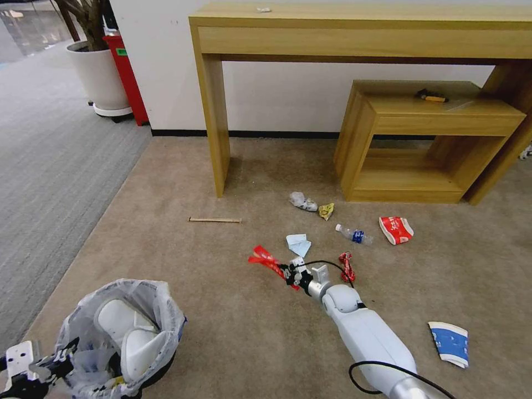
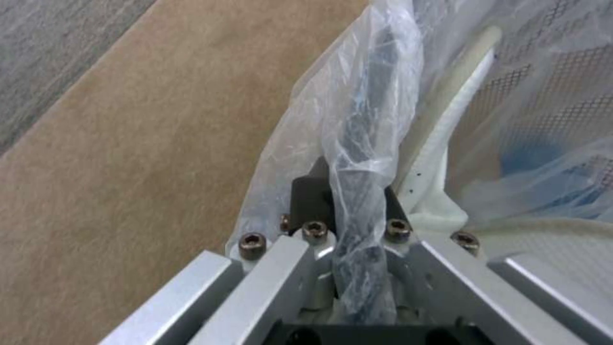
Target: Pick up the trash bin and place the garbage on the floor into it.
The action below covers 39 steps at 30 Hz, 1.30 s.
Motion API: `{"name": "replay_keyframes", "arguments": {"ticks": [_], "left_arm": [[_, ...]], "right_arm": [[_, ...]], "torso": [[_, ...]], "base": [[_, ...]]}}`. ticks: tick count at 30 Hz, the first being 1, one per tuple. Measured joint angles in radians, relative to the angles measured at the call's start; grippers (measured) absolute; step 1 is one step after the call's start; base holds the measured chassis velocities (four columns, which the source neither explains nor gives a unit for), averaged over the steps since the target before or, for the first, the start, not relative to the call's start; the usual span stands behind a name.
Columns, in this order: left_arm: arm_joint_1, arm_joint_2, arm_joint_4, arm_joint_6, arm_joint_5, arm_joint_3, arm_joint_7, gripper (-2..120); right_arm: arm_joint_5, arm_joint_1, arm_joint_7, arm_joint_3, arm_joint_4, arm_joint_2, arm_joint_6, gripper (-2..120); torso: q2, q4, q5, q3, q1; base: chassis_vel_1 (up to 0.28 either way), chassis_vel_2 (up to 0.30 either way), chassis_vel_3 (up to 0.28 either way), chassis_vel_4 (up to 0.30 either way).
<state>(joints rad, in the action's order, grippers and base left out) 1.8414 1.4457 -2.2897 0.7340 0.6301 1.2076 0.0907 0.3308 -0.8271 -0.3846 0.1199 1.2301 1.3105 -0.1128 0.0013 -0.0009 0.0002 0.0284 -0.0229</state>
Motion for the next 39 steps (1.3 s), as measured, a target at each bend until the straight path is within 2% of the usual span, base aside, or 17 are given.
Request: {"name": "replay_keyframes", "arguments": {"ticks": [1,2,6,10,12,13,14,16,18,22,23,26,32,39], "left_arm": [[-0.008,-0.002,0.0,0.001,0.0,-0.004,-0.004,0],[-0.008,-0.002,0.0,0.001,0.0,-0.004,-0.004,0],[-0.074,-0.004,-0.001,0.002,-0.004,-0.04,-0.038,0],[-0.086,-0.007,-0.001,0.002,-0.005,-0.05,-0.046,0],[-0.094,-0.016,0.002,0.002,-0.007,-0.06,-0.047,0],[-0.094,-0.016,0.002,0.002,-0.007,-0.06,-0.047,0],[-0.097,-0.025,0.007,0.002,-0.009,-0.064,-0.048,0],[-0.098,-0.029,0.008,0.003,-0.009,-0.065,-0.048,0],[-0.101,-0.049,0.011,0.002,-0.006,-0.066,-0.051,0],[-0.106,-0.069,0.022,0.003,-0.001,-0.066,-0.056,0],[-0.106,-0.069,0.022,0.003,-0.001,-0.066,-0.056,0],[-0.11,-0.076,0.027,0.003,0.001,-0.067,-0.06,0],[-0.118,-0.086,0.028,0.003,0.006,-0.066,-0.062,0],[-0.128,-0.089,0.029,0.002,0.012,-0.063,-0.064,0]], "right_arm": [[0.03,-0.006,0.005,-0.003,0.058,-0.012,-0.015,0],[0.03,-0.006,0.005,-0.003,0.058,-0.012,-0.015,0],[0.151,0.037,0.057,-0.064,0.277,-0.031,-0.086,0],[0.193,0.082,0.082,-0.114,0.345,-0.027,-0.114,0],[0.267,0.162,0.116,-0.219,0.419,-0.012,-0.15,0],[0.267,0.162,0.116,-0.219,0.419,-0.012,-0.15,0],[0.315,0.205,0.132,-0.283,0.454,0.001,-0.167,0],[0.341,0.222,0.14,-0.312,0.469,0.007,-0.173,0],[0.456,0.27,0.183,-0.425,0.52,0.035,-0.194,0],[0.496,0.286,0.213,-0.54,0.523,0.078,-0.199,0],[0.496,0.286,0.213,-0.54,0.523,0.078,-0.199,0],[0.471,0.274,0.236,-0.615,0.47,0.118,-0.191,0],[0.434,0.248,0.256,-0.658,0.41,0.146,-0.175,0],[0.419,0.23,0.283,-0.668,0.41,0.135,-0.173,0]], "torso": [[0.0,0.0,-0.0001,0.0,0.0],[0.0,0.0,-0.0001,0.0,0.0],[0.0,0.0,-0.0002,0.0,0.0],[0.0,0.0001,-0.0001,0.0,0.0],[0.0,0.0005,-0.0002,0.0,0.0],[0.0,0.0005,-0.0002,0.0,0.0],[0.0,0.0005,-0.0004,0.0,0.0],[0.0,0.0006,-0.0004,0.0,0.0],[0.0,0.0002,-0.0004,0.0,0.0],[0.0,0.0001,-0.0004,0.0,0.0],[0.0,0.0001,-0.0004,0.0,0.0],[0.0,0.0002,-0.0004,0.0,0.0],[0.0,0.0,-0.0003,0.0,0.0],[0.0,0.0,-0.0002,0.0,0.0]], "base": [[0.0,0.0,0.0,0.0],[0.0,0.0,0.0,0.0],[0.0,0.0,0.0,0.0],[0.0,0.0,0.0,0.0],[0.0,0.0,0.0,0.0],[0.0,0.0,0.0,0.0],[0.0,0.0,0.0,0.0],[0.0,0.0,0.0,0.0],[0.0,0.0,0.0,0.0],[0.0,0.0,0.0,0.0],[0.0,0.0,0.0,0.0],[0.0,0.0,0.0,0.0],[0.0,0.0,0.0,0.0],[0.0,0.0,0.0,0.0]]}}
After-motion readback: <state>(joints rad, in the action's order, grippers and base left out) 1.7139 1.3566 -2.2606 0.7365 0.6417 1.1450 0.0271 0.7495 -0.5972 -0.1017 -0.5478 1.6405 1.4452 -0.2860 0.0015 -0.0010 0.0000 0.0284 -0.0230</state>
